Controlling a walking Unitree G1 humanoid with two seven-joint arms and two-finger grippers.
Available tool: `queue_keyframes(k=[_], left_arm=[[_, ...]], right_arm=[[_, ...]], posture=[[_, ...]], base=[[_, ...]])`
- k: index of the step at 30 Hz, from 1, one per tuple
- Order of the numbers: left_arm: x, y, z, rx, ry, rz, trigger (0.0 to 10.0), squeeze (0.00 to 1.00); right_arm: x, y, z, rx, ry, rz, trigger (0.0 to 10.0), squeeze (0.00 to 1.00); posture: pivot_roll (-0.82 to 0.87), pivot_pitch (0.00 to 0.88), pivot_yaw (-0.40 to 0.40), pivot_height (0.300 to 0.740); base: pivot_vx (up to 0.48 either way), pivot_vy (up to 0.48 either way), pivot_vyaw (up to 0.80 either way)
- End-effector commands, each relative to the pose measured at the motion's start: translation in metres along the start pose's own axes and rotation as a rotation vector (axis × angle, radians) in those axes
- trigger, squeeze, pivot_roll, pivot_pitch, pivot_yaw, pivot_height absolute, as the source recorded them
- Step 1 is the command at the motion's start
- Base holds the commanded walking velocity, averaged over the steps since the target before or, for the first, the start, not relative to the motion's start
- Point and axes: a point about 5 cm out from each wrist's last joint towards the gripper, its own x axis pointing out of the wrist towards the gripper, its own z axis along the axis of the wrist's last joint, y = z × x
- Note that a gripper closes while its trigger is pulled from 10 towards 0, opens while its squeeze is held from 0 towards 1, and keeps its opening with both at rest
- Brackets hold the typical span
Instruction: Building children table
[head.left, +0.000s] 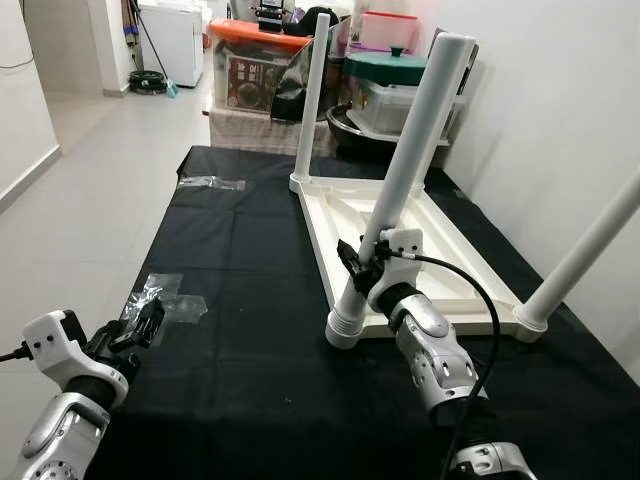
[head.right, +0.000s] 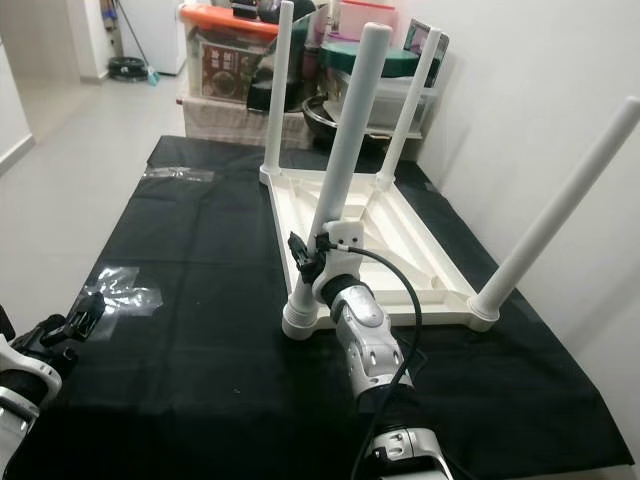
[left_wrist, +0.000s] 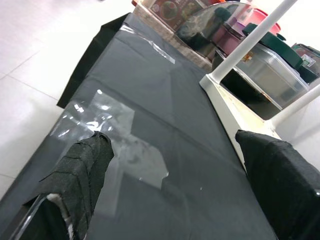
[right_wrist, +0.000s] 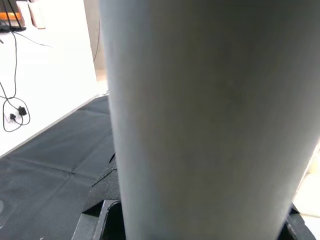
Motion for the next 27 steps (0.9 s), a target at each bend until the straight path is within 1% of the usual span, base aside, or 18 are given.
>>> queue_keyframes(k=[1,7,27], left_arm=[[0.0030,-0.0033,-0.0008,-0.001,-0.003,-0.017,10.0,0.00],[0.0031,-0.0045,-0.0011,-0.005,-0.003,-0.024,10.0,0.00],[0.0023,-0.0082,-0.0038,-0.013,-0.002,-0.045,10.0,0.00]], right_arm=[[-0.0067,-0.0040,-0.0269,0.026,0.125,-0.022,10.0,0.00],[-0.0066,-0.0040,-0.0259,0.025,0.126,-0.020,10.0,0.00],[-0.0081,-0.0032,-0.0257,0.014,0.130,-0.009,10.0,0.00]], posture=[[0.07,0.000,-0.136,0.740],[0.07,0.000,-0.138,0.740],[0.06,0.000,-0.142,0.740]], base=[[0.326,0.000,0.00],[0.316,0.000,0.00],[0.000,0.000,0.00]])
